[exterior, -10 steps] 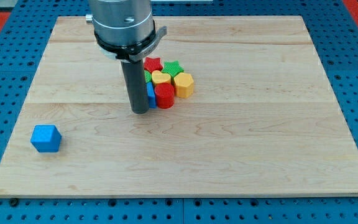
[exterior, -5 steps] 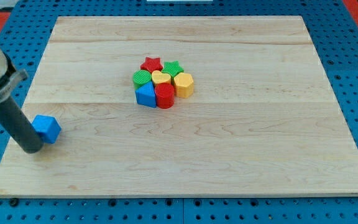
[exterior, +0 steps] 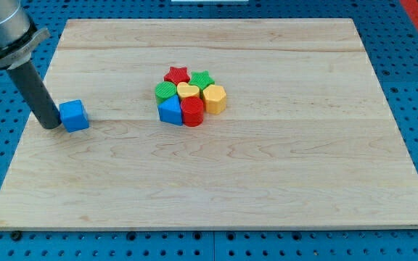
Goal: Push blue blocks into group of blocks
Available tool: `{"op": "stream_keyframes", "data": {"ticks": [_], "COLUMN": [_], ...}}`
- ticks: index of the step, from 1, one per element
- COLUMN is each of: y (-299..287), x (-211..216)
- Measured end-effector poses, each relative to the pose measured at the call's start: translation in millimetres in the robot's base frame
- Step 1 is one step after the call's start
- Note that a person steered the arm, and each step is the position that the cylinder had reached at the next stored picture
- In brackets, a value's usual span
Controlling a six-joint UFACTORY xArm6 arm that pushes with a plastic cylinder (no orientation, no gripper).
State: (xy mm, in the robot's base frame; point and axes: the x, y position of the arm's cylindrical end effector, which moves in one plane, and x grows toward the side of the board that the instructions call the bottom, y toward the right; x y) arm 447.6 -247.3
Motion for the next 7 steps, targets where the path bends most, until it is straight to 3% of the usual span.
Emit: {"op": "stream_keyframes", "data": {"ticks": [1,2,7], "y": [14,67,115], "x": [-10,-10,-18]}}
